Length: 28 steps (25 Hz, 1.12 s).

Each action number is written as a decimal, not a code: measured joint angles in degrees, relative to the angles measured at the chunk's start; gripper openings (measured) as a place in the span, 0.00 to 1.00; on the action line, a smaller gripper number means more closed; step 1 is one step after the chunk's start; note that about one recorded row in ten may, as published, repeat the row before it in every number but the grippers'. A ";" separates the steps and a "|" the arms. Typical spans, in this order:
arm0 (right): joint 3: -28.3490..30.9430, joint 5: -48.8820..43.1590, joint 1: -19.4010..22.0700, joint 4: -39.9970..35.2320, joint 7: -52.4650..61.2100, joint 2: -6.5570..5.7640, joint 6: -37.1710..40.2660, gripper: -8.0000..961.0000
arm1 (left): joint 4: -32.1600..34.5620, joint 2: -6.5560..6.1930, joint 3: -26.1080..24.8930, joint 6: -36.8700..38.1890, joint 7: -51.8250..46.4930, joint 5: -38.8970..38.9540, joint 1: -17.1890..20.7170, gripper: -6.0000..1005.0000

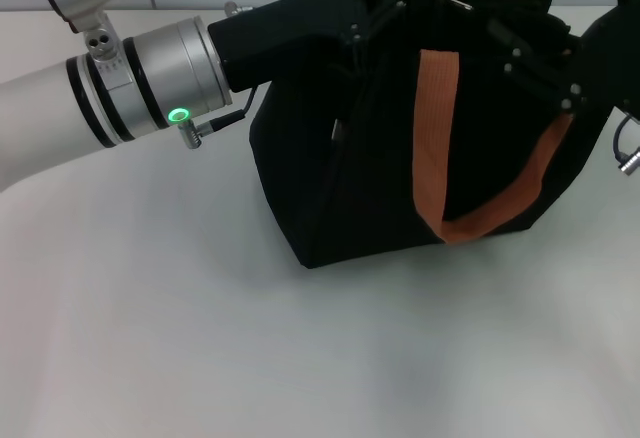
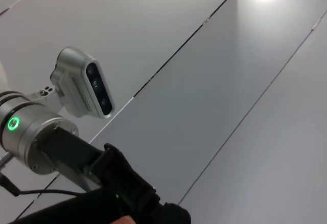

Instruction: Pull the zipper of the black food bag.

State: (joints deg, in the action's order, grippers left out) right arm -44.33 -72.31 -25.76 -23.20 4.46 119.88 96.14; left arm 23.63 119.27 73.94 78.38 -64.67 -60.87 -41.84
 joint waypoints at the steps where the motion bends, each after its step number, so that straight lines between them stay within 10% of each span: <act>1: 0.07 0.02 -0.19 0.19 -0.06 0.00 -0.03 0.76 | 0.00 0.00 0.12 -0.11 0.00 0.07 0.00 0.06; 28: -0.83 1.86 -0.69 2.02 -2.44 0.00 -1.02 0.76 | 0.19 0.00 -0.19 -0.16 0.04 0.07 -0.04 0.06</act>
State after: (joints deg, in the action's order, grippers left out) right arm -45.16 -70.45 -26.45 -21.18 2.02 119.88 95.12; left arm 23.82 119.27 73.75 78.22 -64.63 -60.80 -41.88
